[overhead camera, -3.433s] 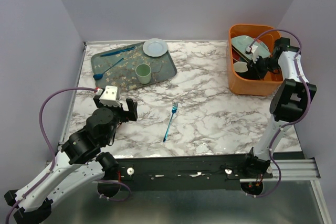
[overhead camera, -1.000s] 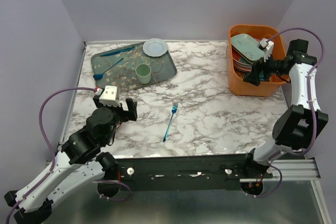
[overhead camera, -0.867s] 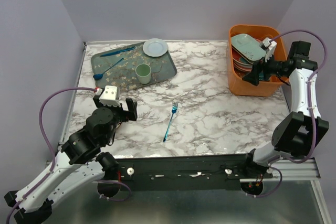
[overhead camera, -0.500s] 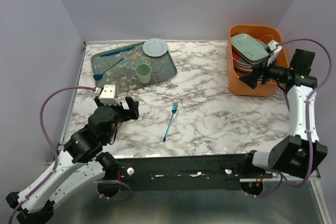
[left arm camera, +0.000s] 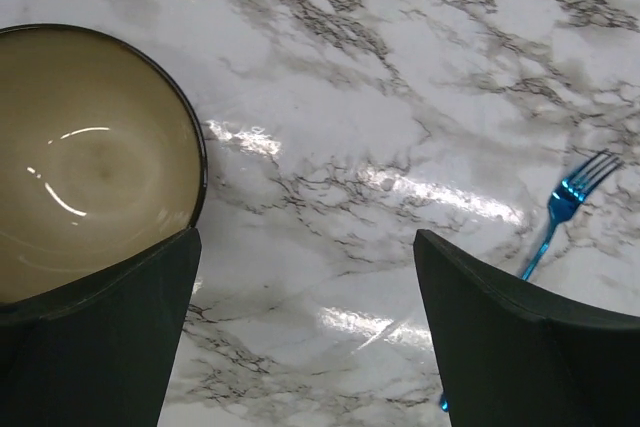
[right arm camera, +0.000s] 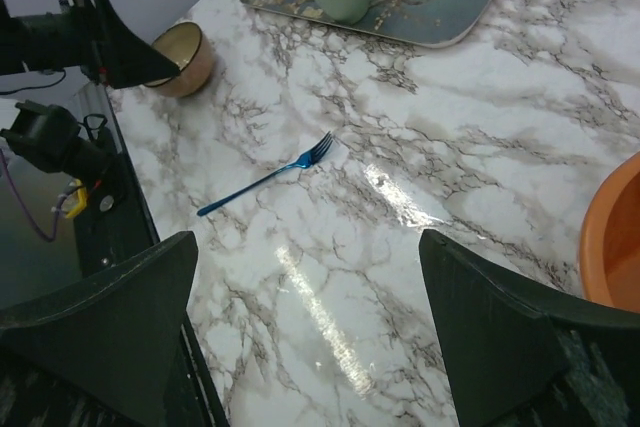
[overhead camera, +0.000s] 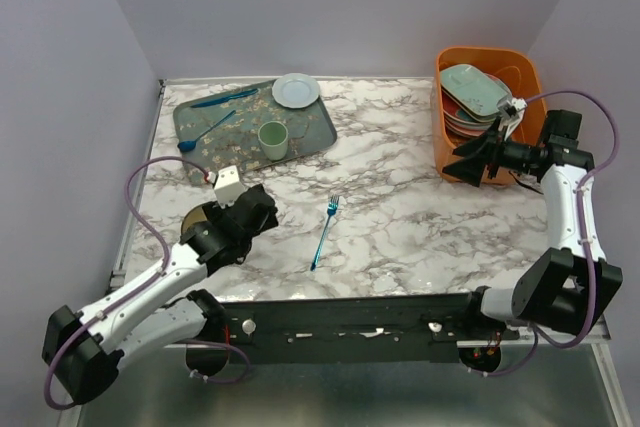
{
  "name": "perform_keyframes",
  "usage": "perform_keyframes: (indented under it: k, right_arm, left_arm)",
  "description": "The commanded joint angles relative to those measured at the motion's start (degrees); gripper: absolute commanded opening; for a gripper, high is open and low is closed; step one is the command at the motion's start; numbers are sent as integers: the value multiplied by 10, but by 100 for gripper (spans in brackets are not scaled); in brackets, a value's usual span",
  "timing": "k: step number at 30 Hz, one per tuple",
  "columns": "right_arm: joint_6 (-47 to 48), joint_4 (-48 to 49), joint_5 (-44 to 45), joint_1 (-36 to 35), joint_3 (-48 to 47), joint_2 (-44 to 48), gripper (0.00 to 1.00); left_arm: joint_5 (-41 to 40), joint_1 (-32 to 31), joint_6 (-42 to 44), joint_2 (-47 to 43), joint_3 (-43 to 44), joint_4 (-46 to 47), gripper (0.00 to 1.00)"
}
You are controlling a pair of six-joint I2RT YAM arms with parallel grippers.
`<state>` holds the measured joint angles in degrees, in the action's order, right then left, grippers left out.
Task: Place the mixed dishes into the plastic bin
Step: Pick up the bowl from the center of the board.
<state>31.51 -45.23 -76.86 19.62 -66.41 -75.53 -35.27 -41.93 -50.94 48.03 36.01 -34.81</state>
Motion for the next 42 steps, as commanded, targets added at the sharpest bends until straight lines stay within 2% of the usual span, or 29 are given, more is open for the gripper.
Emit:
perform_keyframes:
  k: [1, 9, 17, 21, 29, 32, 34, 38, 39, 42]
  right_arm:
    - [44, -56, -36, 4, 8, 21, 99]
    - [28, -38, -30, 4, 17, 42, 99]
    - [28, -40, -34, 4, 16, 49, 99]
    - [28, -42, -38, 4, 16, 57, 99]
    - [31, -48, -46, 4, 15, 71, 100]
    - [35, -51, -49, 4, 15, 71, 100]
    - [39, -60, -52, 4, 14, 72, 100]
    - [53, -74, -56, 4, 8, 75, 100]
    - [56, -77, -58, 4, 7, 76, 100]
    - [61, -83, -59, 4, 6, 80, 100]
  left_arm:
    - [-114, 14, -110, 76, 40, -78, 89]
    - [-123, 49, -112, 163, 47, -58, 73]
    - [-120, 62, -120, 200, 36, -55, 65]
    - [-110, 66, -105, 210, 32, -40, 53]
    - [-75, 82, -92, 254, 20, -11, 53]
    - [-72, 84, -88, 263, 25, -12, 50]
    - [-70, 84, -86, 263, 26, -12, 42]
    - [-55, 87, -73, 253, 24, -6, 32]
    - [-48, 86, -72, 250, 23, -4, 25]
    - [-38, 86, -64, 240, 26, -6, 12]
